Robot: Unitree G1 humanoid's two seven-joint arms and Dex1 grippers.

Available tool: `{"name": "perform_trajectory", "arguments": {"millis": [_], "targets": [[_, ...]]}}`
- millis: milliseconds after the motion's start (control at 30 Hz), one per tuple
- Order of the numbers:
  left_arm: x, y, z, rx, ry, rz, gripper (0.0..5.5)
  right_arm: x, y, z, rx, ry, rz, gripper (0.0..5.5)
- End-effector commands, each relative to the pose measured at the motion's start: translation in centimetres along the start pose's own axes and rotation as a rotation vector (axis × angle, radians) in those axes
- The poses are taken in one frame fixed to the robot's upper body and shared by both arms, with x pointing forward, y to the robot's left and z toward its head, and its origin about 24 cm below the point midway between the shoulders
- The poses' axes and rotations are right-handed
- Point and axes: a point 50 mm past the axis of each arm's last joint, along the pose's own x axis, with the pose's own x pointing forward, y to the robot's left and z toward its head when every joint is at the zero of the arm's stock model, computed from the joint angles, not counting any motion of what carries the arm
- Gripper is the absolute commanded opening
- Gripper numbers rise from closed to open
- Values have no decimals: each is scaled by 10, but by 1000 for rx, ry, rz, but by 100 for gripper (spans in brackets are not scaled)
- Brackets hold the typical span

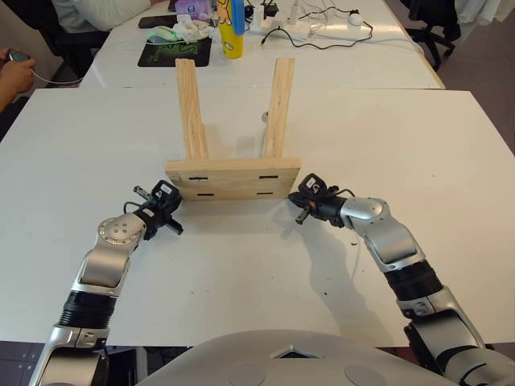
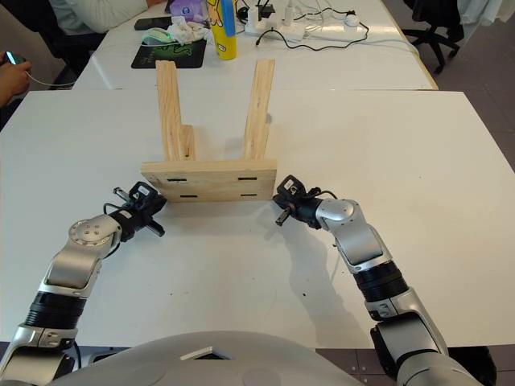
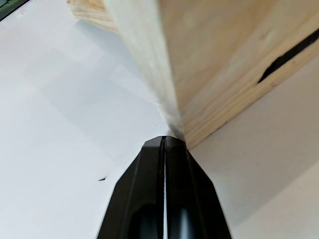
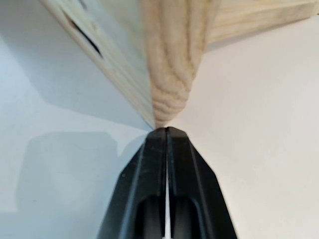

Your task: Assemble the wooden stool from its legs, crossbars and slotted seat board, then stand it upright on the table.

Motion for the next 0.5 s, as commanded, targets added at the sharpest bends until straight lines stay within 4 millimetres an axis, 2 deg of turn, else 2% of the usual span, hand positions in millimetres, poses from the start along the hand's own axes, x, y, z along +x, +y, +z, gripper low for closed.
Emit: {"name": "perform_trajectory", "arguments": {"millis": [33,200,367,500], "targets": [[-3,-7,13,0,-49,-47,1,-3,13,17,-13,-82,101,0],[-17,-5,36,-4,-123,-46,1,-22,25,42,-34,-197,206,0],[-33,-16,81,58,-257,-105,1,-52,30,76,-91,-322,235,0],[-50,-16,122,88,-389,-106,1,-71,23,107,-103,-434,215,0]]}}
